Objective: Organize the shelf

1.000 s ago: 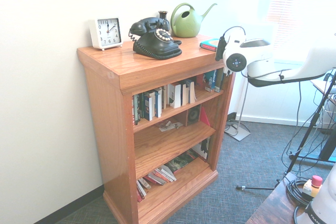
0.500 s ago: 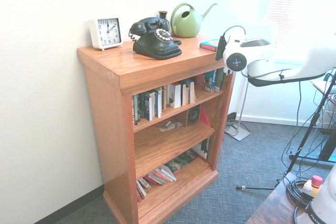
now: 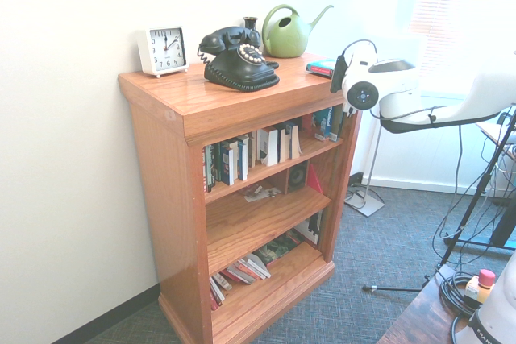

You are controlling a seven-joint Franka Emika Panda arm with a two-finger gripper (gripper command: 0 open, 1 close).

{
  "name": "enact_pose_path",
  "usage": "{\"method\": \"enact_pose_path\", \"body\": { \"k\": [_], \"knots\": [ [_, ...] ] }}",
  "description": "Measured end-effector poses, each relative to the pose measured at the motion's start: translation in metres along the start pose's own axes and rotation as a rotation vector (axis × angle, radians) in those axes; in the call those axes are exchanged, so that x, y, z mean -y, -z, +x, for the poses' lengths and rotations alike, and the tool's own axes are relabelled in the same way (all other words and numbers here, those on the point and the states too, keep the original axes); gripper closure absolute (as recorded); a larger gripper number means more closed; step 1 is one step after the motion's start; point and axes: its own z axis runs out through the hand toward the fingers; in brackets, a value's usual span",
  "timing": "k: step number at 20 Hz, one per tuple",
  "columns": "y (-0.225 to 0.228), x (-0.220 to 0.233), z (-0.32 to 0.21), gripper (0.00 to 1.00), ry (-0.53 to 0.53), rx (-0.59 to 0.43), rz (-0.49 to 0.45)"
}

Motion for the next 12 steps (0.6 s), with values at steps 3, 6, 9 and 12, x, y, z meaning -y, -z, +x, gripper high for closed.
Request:
{"method": "enact_pose_path", "body": {
  "k": [3,6,9,12],
  "knots": [
    [0.001,0.000,0.001,1.00,-0.013,0.000,0.001],
    [0.004,-0.002,0.003,1.00,-0.051,-0.001,0.004],
    [0.009,-0.011,0.004,1.00,-0.088,-0.006,-0.007],
    [0.013,-0.034,0.007,1.00,-0.127,0.003,-0.035]
  ]
}}
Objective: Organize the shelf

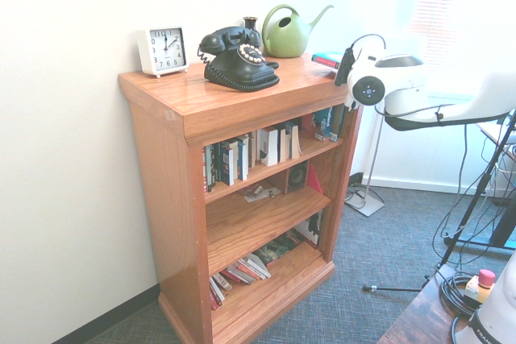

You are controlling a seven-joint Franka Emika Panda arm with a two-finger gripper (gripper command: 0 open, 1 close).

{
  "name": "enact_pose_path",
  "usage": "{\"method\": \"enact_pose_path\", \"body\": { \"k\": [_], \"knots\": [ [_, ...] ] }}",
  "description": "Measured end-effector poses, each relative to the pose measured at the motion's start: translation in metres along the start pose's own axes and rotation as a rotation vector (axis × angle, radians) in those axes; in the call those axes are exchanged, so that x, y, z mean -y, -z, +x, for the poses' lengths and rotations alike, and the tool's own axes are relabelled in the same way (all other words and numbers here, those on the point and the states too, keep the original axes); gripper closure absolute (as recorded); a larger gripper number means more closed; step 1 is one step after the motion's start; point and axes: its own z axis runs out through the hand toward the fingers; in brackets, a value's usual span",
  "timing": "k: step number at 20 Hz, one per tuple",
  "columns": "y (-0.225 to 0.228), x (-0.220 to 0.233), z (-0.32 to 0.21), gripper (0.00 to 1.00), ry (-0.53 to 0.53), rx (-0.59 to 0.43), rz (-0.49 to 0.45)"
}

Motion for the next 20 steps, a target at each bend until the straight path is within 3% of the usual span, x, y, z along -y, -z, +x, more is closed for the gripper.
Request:
{"method": "enact_pose_path", "body": {
  "k": [6,14,20],
  "knots": [
    [0.017,-0.045,-0.017,1.00,-0.070,0.040,-0.030],
    [0.086,-0.100,-0.087,1.00,-0.177,0.119,0.012],
    [0.090,-0.105,-0.117,1.00,-0.233,0.215,0.060]
  ]
}}
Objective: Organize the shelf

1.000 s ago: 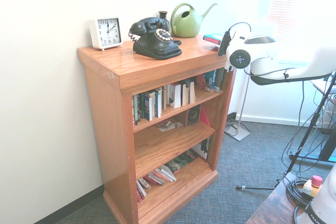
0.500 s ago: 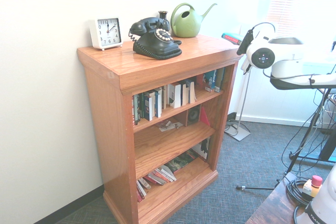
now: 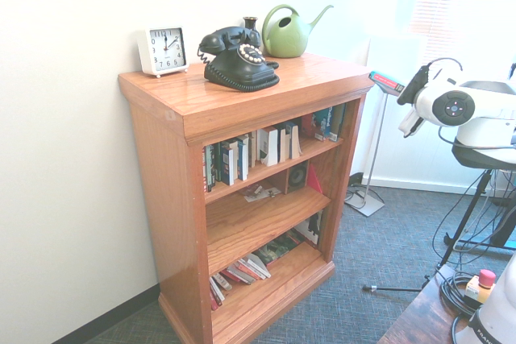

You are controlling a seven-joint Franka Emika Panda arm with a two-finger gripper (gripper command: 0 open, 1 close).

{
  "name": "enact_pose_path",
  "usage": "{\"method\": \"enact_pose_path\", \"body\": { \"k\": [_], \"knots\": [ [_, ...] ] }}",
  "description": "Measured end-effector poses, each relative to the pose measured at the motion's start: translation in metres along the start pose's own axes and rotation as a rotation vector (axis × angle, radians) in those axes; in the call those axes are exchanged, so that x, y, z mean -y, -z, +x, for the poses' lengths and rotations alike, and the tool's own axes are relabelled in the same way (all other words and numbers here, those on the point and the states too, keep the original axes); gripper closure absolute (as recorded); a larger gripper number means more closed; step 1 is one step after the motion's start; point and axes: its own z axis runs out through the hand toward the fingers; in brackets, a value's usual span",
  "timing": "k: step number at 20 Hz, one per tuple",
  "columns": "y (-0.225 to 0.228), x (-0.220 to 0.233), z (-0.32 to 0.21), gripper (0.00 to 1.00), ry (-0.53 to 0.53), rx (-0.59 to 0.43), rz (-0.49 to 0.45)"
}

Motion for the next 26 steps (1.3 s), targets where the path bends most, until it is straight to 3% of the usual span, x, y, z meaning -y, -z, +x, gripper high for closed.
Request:
{"method": "enact_pose_path", "body": {
  "k": [4,9,17,26],
  "knots": [
    [0.002,0.014,-0.008,1.00,-0.042,0.067,0.095],
    [-0.009,0.034,-0.022,1.00,-0.066,0.131,0.146],
    [-0.057,0.093,-0.074,1.00,-0.008,0.157,0.135],
    [-0.096,0.142,-0.092,1.00,0.027,0.134,0.125]
  ]
}}
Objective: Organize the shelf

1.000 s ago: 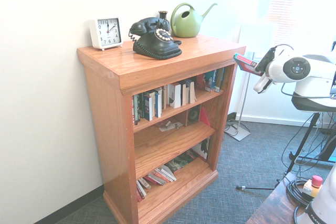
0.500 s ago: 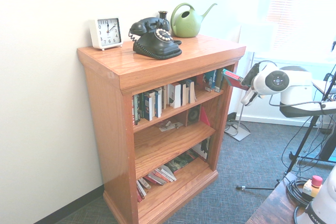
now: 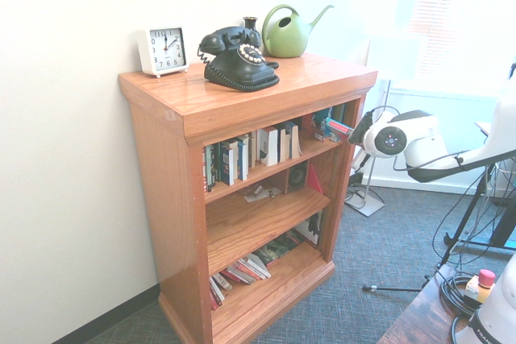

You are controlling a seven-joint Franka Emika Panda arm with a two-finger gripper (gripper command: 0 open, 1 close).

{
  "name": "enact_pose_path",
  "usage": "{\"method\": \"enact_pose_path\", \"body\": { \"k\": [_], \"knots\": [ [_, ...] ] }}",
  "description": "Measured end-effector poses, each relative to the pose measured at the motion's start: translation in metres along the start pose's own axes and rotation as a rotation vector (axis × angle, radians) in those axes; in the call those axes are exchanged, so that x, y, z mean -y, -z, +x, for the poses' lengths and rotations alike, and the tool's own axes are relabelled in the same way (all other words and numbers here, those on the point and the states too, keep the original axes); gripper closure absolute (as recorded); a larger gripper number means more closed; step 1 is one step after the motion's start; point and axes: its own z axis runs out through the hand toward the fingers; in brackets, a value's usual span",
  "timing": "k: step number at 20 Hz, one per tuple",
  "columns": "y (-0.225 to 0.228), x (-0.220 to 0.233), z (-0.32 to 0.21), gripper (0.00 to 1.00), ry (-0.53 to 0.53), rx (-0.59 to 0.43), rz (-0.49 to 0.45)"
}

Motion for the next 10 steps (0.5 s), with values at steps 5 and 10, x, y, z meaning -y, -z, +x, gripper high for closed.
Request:
{"method": "enact_pose_path", "body": {
  "k": [5,10],
  "knots": [
    [-0.012,0.017,0.002,1.00,-0.041,0.011,0.057],
    [-0.031,0.031,0.013,1.00,-0.100,0.050,0.151]
  ]
}}
